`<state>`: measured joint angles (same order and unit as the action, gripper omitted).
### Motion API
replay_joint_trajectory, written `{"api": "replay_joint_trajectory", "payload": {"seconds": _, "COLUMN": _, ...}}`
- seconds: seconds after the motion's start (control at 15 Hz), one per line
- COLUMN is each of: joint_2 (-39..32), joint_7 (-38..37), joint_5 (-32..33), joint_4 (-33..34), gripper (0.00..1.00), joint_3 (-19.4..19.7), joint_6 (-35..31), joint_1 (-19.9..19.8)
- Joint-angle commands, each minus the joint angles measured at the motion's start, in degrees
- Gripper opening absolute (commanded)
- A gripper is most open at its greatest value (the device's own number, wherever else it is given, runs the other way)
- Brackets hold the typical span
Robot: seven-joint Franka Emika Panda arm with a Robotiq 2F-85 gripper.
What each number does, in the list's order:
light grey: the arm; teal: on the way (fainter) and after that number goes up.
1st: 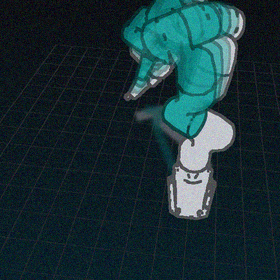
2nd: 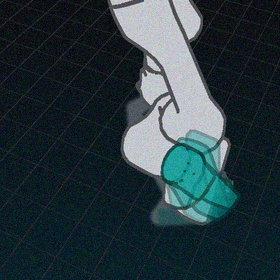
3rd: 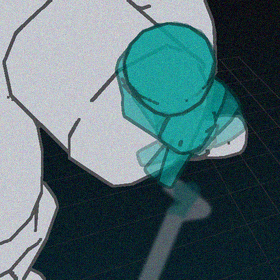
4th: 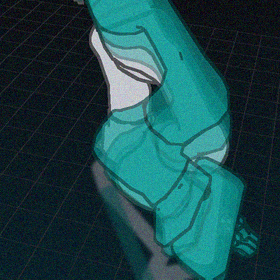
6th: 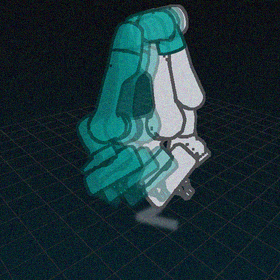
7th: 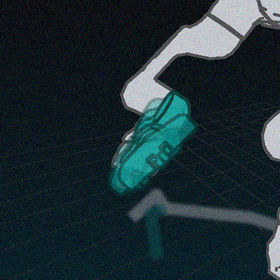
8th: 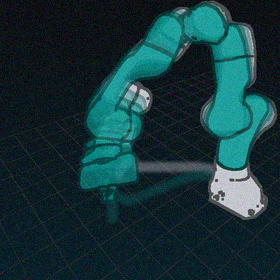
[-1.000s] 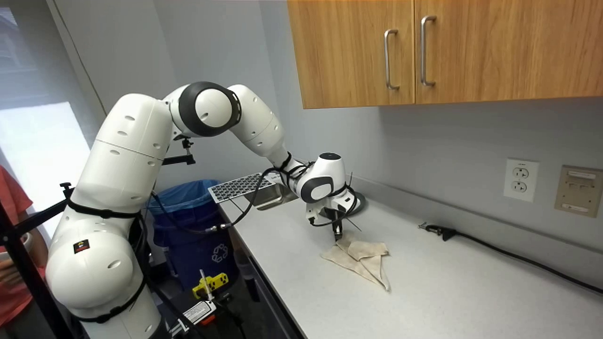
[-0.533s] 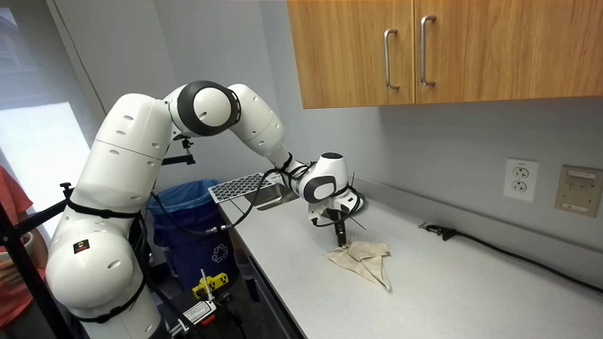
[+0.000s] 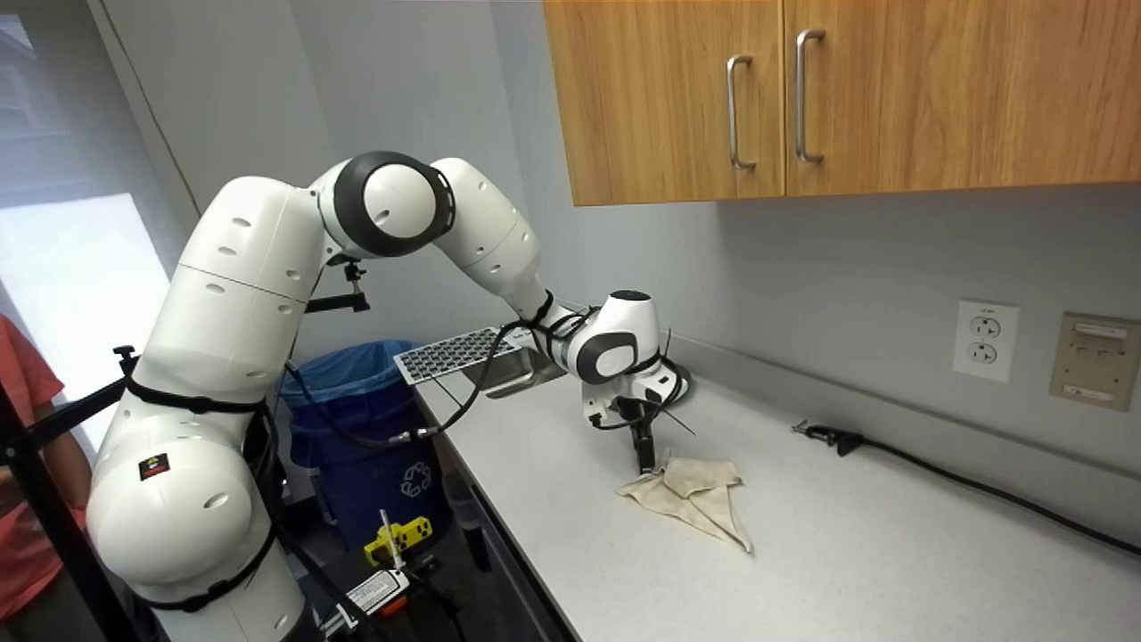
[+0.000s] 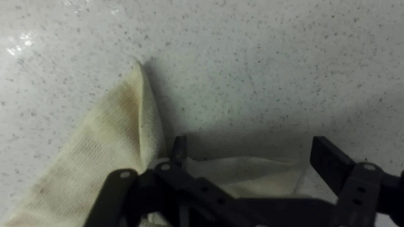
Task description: Spread the kitchen towel
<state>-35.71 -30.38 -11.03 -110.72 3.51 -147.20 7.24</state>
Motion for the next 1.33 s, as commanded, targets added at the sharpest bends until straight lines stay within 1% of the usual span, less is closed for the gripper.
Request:
{"api": "replay_joint_trajectory", "payload": {"seconds": 0.0, "joint_2": 4.1, "joint_7": 2.3, "joint_5": 0.4, "joint_4": -2.3, "gripper": 1.0, "joint_3": -0.2, "joint_6": 6.3, "joint_1": -0.6}}
{"api": "replay_joint_trajectory", "payload": {"seconds": 0.2, "joint_2": 7.4, "joint_7": 3.8, "joint_5": 1.8, "joint_4": -3.9, "gripper": 1.0, "joint_3": 0.1, "joint_6": 12.5, "joint_1": -0.8}}
{"api": "replay_joint_trajectory", "payload": {"seconds": 0.4, "joint_2": 9.0, "joint_7": 4.1, "joint_5": 4.0, "joint_4": -3.6, "gripper": 1.0, "joint_3": 0.7, "joint_6": 14.2, "joint_1": -0.8}}
{"api": "replay_joint_trajectory", "payload": {"seconds": 0.47, "joint_2": 8.6, "joint_7": 3.6, "joint_5": 4.8, "joint_4": -2.9, "gripper": 1.0, "joint_3": 1.0, "joint_6": 13.8, "joint_1": -0.6}}
{"api": "replay_joint_trajectory", "payload": {"seconds": 0.67, "joint_2": 6.1, "joint_7": 3.4, "joint_5": 4.5, "joint_4": -0.8, "gripper": 1.0, "joint_3": 0.5, "joint_6": 12.2, "joint_1": -1.0}}
{"api": "replay_joint_trajectory", "payload": {"seconds": 0.93, "joint_2": 2.1, "joint_7": 2.4, "joint_5": 3.0, "joint_4": 1.1, "gripper": 1.0, "joint_3": 0.2, "joint_6": 9.1, "joint_1": -1.1}}
{"api": "replay_joint_trajectory", "payload": {"seconds": 1.27, "joint_2": -1.0, "joint_7": 2.9, "joint_5": 0.5, "joint_4": 3.9, "gripper": 1.0, "joint_3": -0.2, "joint_6": 6.1, "joint_1": -2.0}}
